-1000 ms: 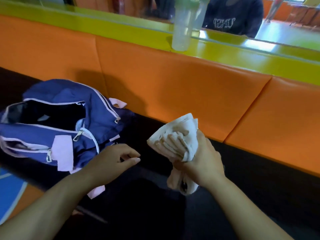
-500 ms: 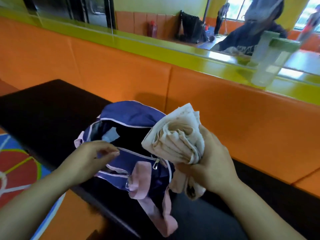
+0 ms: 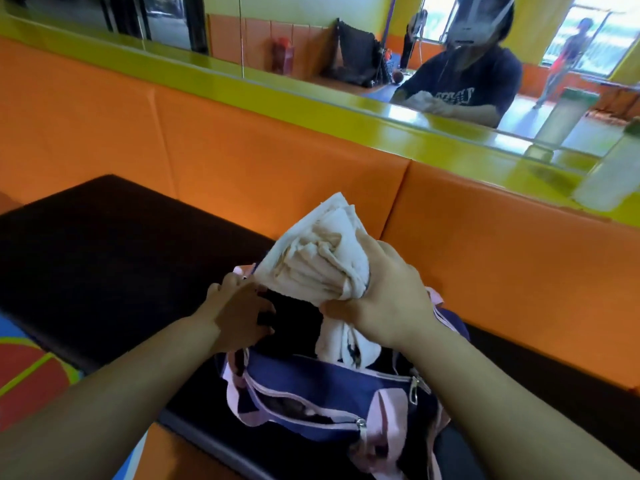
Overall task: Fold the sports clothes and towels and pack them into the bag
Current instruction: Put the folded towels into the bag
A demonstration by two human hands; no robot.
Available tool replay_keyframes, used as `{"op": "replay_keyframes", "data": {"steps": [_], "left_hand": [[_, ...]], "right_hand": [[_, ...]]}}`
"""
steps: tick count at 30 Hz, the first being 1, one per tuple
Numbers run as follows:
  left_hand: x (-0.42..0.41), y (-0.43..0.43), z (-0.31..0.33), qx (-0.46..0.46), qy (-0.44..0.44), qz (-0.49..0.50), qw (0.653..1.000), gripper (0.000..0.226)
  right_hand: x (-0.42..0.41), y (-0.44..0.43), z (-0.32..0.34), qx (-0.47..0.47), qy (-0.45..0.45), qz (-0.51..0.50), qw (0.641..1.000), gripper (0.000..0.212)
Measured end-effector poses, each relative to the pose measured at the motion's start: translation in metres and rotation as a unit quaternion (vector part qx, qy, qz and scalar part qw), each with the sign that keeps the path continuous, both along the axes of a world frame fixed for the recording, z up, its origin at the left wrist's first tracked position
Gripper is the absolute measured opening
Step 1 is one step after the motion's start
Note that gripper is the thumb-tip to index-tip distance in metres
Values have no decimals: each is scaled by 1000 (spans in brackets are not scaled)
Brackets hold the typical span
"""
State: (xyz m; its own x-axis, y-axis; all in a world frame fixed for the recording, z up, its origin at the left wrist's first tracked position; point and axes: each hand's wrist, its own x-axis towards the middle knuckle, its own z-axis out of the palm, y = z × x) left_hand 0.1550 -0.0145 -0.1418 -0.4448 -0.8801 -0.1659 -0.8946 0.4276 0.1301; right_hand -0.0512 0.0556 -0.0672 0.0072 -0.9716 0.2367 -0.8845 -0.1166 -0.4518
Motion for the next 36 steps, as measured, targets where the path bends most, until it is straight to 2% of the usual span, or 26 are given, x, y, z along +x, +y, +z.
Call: {"op": "replay_keyframes", "data": {"steps": [5, 10, 13, 16, 19, 21, 24, 26, 29, 32, 36], "left_hand": [[15, -22, 1, 31, -21, 3, 999, 43], [21, -32, 5, 82, 36, -2, 996, 72], [22, -36, 9, 104, 66, 6, 992, 81], [26, -39, 12, 124, 104, 6, 987, 82], [25, -38, 14, 122, 137, -25, 983, 74], [25, -38, 15, 119, 160, -31, 979, 79], [23, -38, 20, 110, 195, -41, 974, 70], [23, -38, 22, 108, 201, -41, 973, 68], [27, -37, 20, 116, 210, -39, 970, 63], [31, -38, 16, 126, 219, -37, 967, 71], [30, -40, 10, 129, 222, -33, 966, 79]], "right_hand": [[-1, -9, -16, 36, 82, -30, 996, 86], [-6, -8, -28, 45, 199, -43, 978, 90], [3, -10, -37, -16, 291, 2, 957, 85], [17, -18, -45, -31, 369, 81, 925, 90], [36, -28, -41, 24, 423, 126, 897, 89], [50, -37, -34, 100, 460, 151, 869, 80], [69, -57, -31, 171, 502, 159, 833, 61], [78, -68, -38, 180, 510, 148, 828, 62], [80, -72, -49, 144, 532, 155, 820, 80], [69, -62, -53, 110, 550, 167, 811, 98], [48, -50, -34, 113, 483, 193, 846, 112]]}}
